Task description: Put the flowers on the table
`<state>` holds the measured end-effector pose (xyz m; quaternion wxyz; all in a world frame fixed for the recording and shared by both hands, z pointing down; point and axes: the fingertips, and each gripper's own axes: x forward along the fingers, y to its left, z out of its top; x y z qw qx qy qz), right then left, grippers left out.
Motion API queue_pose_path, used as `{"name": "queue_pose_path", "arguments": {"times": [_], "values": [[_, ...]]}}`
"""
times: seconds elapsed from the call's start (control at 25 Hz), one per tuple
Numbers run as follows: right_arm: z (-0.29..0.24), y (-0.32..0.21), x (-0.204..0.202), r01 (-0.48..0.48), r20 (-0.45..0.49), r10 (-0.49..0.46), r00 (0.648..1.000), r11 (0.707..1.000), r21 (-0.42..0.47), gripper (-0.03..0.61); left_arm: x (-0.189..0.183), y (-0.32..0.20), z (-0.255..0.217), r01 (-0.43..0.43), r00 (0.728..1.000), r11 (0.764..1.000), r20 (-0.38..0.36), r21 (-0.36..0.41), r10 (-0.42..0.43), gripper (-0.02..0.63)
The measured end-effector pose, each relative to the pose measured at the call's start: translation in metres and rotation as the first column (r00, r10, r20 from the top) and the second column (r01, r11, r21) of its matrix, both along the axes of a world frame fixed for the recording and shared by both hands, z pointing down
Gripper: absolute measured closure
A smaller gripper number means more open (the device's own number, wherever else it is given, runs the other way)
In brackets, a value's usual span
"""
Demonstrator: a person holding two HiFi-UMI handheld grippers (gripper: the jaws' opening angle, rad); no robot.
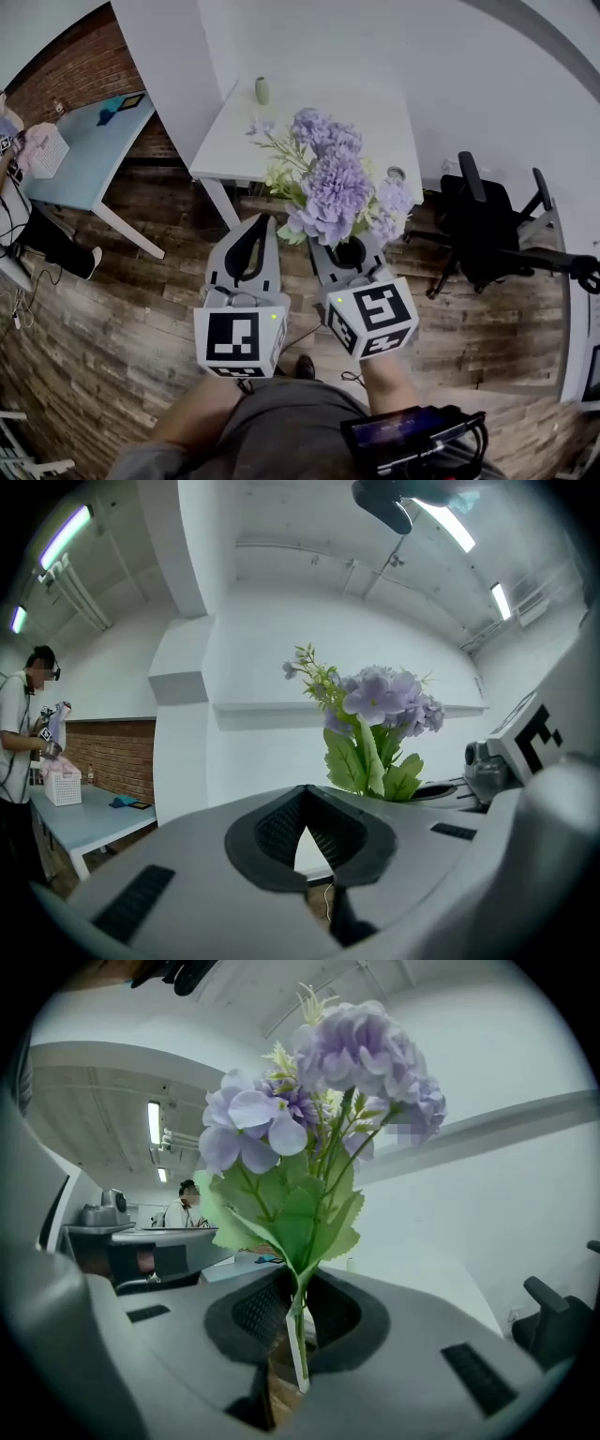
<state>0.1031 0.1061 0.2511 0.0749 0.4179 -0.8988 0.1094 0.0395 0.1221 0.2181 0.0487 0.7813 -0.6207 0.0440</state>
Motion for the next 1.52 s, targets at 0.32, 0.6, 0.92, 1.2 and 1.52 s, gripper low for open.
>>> {"name": "queue_pose_path", "arguments": {"times": [0.32,0.6,0.92,1.2,1.52], "values": [[0.026,-0.022,-0.004,0.015,-0.006,-0.015,1.000,1.000,-0.010,0.525,-0.008,-0.022,0.027,0.022,1.000,1.000,0.006,-0.021,-0.022,0.606],[0.052,-0.069,-0.017,-0.014,-0.011,0.014,1.000,0.999,-0.031,0.525,-0.027,-0.067,0.055,0.012,1.000,0.999,-0.020,-0.053,-0.014,0.606],[0.078,-0.163,-0.074,-0.057,-0.043,0.054,0.998,0.995,-0.078,0.525,-0.093,-0.163,0.087,-0.003,0.998,0.995,-0.060,-0.100,-0.003,0.606],[0.078,-0.246,-0.116,-0.088,-0.061,0.085,0.995,0.995,-0.054,0.525,-0.135,-0.249,0.091,-0.045,0.996,0.996,-0.081,-0.077,0.039,0.606],[0.062,-0.327,-0.121,-0.139,-0.060,0.139,0.988,0.990,-0.004,0.525,-0.145,-0.320,0.090,-0.091,0.992,0.995,-0.088,-0.049,0.087,0.606]]}}
